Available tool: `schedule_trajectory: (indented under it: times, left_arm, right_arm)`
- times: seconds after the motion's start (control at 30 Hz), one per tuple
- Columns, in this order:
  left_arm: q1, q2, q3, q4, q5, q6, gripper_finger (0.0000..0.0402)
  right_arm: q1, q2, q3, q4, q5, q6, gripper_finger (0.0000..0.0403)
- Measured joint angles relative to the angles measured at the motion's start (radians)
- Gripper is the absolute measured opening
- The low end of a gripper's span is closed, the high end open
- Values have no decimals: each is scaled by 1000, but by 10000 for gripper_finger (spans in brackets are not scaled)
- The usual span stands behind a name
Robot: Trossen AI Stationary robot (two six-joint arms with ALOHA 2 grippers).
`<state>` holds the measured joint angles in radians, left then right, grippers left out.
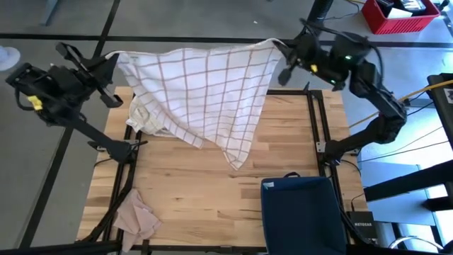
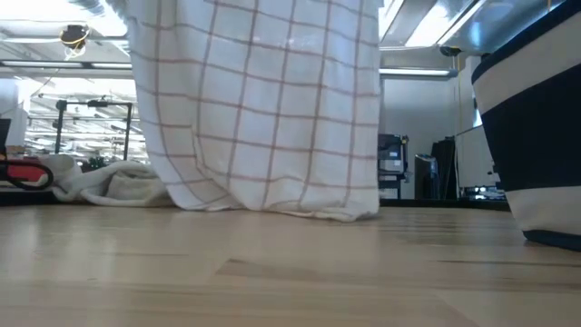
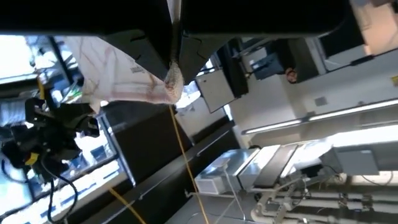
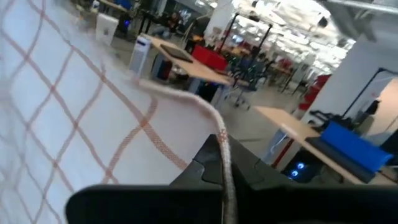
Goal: Fold towel
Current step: Fold the white patterned towel
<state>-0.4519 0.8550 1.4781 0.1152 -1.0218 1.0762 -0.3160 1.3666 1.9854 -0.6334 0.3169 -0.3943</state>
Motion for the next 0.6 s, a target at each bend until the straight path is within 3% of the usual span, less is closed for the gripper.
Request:
schedule_trajectory:
  times: [0.3, 0.43, 0.6]
  left_arm:
    - [222, 14, -1, -23, 40, 58, 1]
    - [364, 47, -2, 97, 78, 87, 1]
    - [495, 93, -1, 224, 269, 171, 1]
  right_arm:
    - [-235, 96, 0, 161, -29, -62, 1]
    - [-316, 131, 0, 332, -72, -99, 1]
    - [-366, 153, -1, 582, -169, -204, 1]
